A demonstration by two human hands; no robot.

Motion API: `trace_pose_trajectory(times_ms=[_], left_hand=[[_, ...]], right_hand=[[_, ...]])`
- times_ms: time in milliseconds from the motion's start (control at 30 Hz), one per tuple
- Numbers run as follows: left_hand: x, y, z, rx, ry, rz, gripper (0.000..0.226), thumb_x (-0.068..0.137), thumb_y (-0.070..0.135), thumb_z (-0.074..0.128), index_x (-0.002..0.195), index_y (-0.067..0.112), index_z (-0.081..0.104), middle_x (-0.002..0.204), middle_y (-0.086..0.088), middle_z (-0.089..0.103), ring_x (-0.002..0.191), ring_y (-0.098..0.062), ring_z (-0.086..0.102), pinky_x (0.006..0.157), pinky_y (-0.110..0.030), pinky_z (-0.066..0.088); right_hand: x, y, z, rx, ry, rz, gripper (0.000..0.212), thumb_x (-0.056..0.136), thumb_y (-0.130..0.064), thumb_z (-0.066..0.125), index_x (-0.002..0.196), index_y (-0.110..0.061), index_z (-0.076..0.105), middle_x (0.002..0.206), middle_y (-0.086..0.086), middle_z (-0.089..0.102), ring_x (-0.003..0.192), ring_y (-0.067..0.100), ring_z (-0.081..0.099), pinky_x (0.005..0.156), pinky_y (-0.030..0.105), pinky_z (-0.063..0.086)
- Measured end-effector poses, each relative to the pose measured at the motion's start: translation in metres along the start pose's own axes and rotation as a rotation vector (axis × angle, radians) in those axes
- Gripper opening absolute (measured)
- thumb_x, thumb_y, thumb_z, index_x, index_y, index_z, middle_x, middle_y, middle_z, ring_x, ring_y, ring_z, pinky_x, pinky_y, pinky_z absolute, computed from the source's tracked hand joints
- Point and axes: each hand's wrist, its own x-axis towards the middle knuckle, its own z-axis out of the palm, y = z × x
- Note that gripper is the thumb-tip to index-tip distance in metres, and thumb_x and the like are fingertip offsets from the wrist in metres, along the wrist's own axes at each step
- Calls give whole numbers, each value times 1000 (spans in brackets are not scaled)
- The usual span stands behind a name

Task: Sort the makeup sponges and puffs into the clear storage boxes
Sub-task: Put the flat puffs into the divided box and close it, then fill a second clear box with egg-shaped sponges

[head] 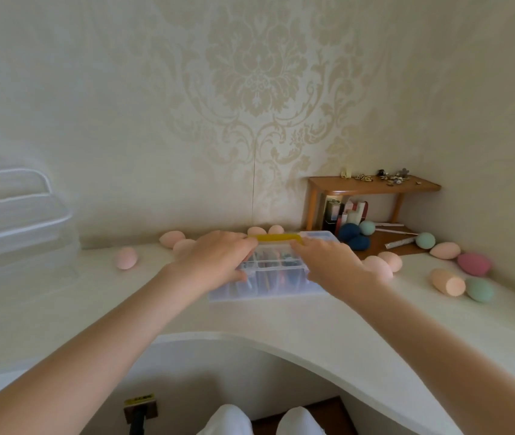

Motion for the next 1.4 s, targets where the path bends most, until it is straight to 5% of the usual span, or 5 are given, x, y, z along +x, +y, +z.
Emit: trace_pose_trajectory(times_ms=[333,733,1100,1267,1400], left_hand=[[-18,-12,7,1,142,-71,23,85,21,55,107,17,50,111,0,52,109,-20,50,84,-31,36],[-62,-86,11,-184,-54,-436,47,87,21,56,132,21,41,134,1,48,124,-24,44,98,-36,39],[-130,-142,-22,107,549,-625,31,77,4,59,108,9,61,110,-11,59,104,-36,53,88,-43,39],[-161,-171,-52,16,171,-903,63,79,44,65,134,27,38,143,-2,33,134,-29,22,107,-42,22],[-179,-189,-65,-51,-114,-1050,94,67,56,72,142,36,19,153,-4,10,138,-37,11,107,-50,23]], right_hand=[[6,-14,6,-76,87,122,50,89,-6,58,133,-8,36,130,9,53,121,26,52,82,33,51],[36,-44,-22,-20,16,-4,49,86,-21,63,129,-8,43,131,11,46,123,30,46,101,38,42],[85,-186,-66,423,74,-535,60,90,-27,57,142,-17,31,140,9,37,130,26,38,104,39,37],[110,-232,-86,591,215,-619,66,89,-27,59,145,-16,26,145,11,33,127,30,42,104,35,37],[131,-263,-95,663,127,-618,73,85,-27,65,146,-24,25,153,12,16,129,32,43,103,34,36]])
